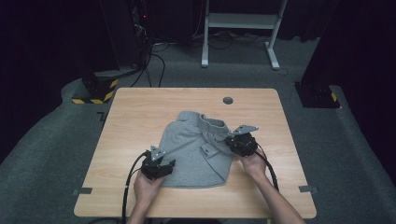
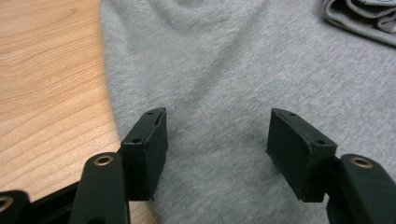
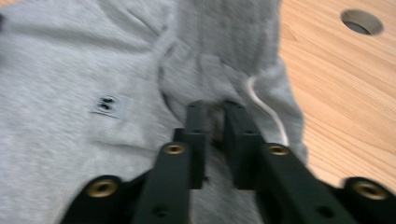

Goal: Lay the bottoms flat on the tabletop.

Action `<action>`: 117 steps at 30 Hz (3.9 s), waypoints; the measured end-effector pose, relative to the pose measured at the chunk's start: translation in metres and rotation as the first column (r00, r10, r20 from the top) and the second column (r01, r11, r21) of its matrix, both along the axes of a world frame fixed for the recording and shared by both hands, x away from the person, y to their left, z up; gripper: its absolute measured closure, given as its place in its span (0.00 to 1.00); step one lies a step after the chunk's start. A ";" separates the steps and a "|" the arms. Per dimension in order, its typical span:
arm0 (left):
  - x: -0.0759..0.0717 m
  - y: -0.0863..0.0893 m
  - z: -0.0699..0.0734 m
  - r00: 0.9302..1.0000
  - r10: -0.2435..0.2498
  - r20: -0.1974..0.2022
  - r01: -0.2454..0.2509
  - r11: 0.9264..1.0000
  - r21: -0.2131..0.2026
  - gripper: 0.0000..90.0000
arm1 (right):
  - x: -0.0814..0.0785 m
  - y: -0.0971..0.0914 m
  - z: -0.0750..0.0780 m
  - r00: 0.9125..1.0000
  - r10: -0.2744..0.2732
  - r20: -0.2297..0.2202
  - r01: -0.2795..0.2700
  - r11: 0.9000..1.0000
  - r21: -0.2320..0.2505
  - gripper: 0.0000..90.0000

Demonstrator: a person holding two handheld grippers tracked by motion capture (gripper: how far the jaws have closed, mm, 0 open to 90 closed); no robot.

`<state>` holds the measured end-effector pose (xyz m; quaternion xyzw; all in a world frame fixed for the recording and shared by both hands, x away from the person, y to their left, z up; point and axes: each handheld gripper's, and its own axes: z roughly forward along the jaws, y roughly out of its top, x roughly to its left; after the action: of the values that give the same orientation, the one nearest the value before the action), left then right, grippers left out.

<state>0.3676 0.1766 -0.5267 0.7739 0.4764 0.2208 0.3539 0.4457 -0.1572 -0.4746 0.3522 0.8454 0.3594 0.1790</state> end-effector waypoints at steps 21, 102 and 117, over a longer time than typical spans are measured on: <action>0.000 0.000 0.000 1.000 -0.001 0.001 0.001 1.000 0.001 0.42 | -0.002 0.026 -0.008 0.994 0.045 0.101 -0.035 0.994 -0.106 0.94; 0.018 -0.001 0.000 1.000 0.020 0.000 -0.020 1.000 0.005 0.42 | -0.027 0.005 0.005 0.997 0.072 0.005 -0.072 0.997 0.024 0.96; 0.018 -0.001 0.000 1.000 0.022 -0.002 -0.022 1.000 0.005 0.42 | -0.074 -0.064 0.002 1.000 -0.004 -0.010 0.004 1.000 0.006 0.96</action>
<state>0.3858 0.1752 -0.5265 0.7696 0.4848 0.2252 0.3492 0.3719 -0.2211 -0.4725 0.3560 0.8447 0.3597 0.1743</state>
